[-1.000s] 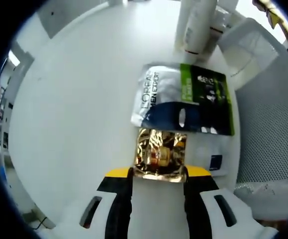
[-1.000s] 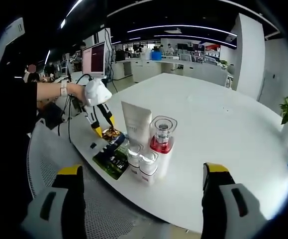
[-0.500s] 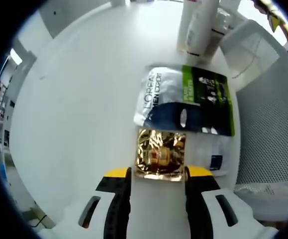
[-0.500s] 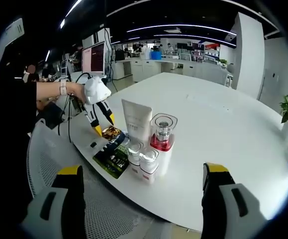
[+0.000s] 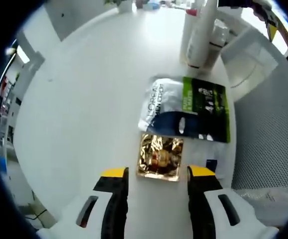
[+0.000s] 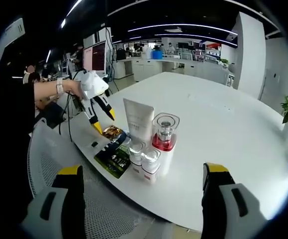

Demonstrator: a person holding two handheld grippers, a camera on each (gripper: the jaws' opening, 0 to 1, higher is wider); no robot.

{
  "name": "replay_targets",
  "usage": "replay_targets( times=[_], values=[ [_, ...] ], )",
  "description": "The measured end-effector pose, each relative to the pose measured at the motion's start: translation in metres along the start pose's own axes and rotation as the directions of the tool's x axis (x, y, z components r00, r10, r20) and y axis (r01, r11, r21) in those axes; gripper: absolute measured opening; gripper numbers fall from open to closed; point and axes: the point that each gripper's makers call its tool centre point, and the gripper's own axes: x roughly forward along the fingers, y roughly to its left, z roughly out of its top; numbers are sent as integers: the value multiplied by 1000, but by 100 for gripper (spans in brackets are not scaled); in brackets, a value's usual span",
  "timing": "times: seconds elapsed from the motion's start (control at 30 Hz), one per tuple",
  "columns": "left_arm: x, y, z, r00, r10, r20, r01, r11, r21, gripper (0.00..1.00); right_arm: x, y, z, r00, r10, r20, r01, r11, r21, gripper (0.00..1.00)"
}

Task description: Arrange the skincare products in the storage area until every visible bottle or jar stands upright without overlapping.

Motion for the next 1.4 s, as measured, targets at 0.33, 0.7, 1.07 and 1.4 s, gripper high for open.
replay_targets(
  times=[0.33,0.7,1.07,1.4],
  values=[
    [-17,-2,12,991,83,101,-74,993,-90,65,2,3,3,1000,9,0,-9,1000,-12,100],
    [-50,-10,33,960,141,241,-107,983,-151,75,4,7,9,1000,21,-4,-21,999,-40,100],
    [-71,-24,41,932,178,316,-129,977,-170,82,5,7,15,1000,18,-19,-19,998,-67,100],
    [-89,-34,44,900,225,373,-154,966,-210,85,7,8,18,1000,15,-24,-17,997,-79,100]
  ],
)
